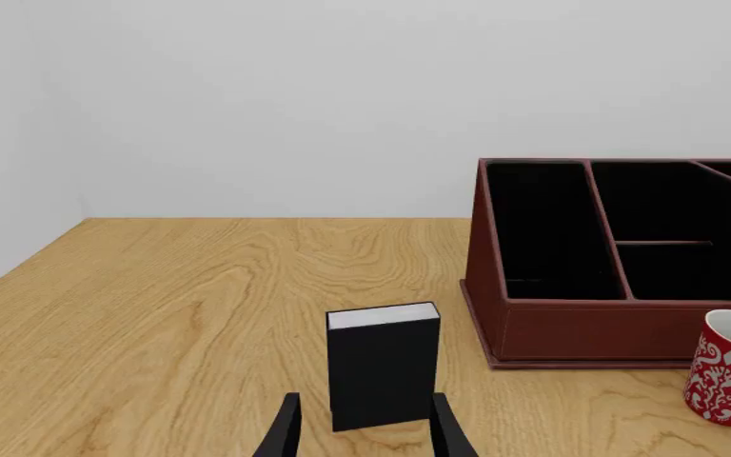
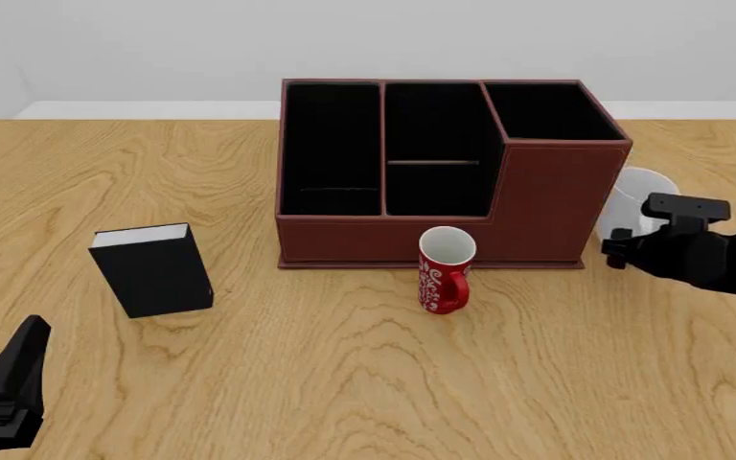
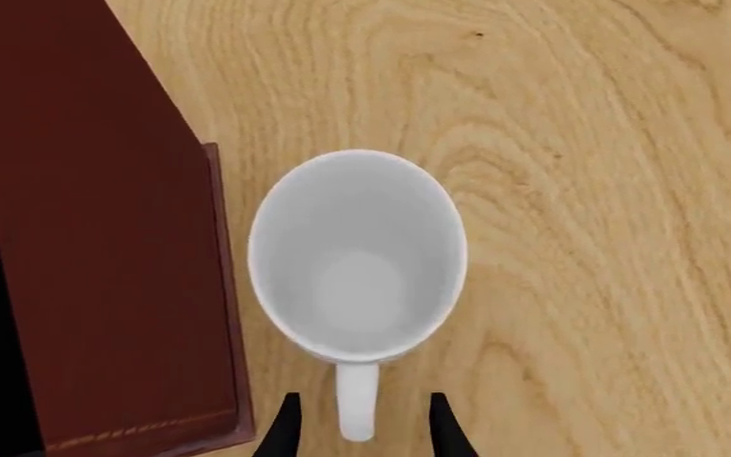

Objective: Pick up the white mug and place it to the right of the caddy.

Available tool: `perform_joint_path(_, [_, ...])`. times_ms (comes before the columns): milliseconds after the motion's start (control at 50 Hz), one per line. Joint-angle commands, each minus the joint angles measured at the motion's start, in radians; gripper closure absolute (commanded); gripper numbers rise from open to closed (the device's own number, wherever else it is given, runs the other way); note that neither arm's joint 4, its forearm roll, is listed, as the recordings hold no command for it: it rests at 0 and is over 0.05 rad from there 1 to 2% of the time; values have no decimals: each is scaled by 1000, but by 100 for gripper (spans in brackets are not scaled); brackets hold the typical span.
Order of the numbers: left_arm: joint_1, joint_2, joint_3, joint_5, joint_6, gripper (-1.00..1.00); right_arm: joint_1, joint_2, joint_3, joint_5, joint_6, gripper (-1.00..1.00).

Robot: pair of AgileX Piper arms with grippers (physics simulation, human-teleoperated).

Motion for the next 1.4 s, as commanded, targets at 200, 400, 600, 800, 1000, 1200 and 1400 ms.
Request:
perform_joint_path(200, [0, 0, 0, 0, 0, -100, -3, 0, -3, 3, -2, -100])
perform_joint_path(400, [0, 0, 0, 0, 0, -100, -7, -14, 6, 2, -5, -100])
perform_joint_path(600, [0, 0, 0, 0, 0, -100, -8, -54, 19, 13, -5, -100])
perform_joint_path(800, [0, 0, 0, 0, 0, -100, -1, -70, 44, -1, 3, -100])
perform_joint_path(1000, [0, 0, 0, 0, 0, -100, 0, -103, 65, -1, 3, -100])
perform_joint_path(1200, [0, 0, 0, 0, 0, -100, 3, -152, 94, 2, 10, -100])
perform_joint_path(1400, [0, 0, 0, 0, 0, -100, 3, -201, 124, 5, 6, -100])
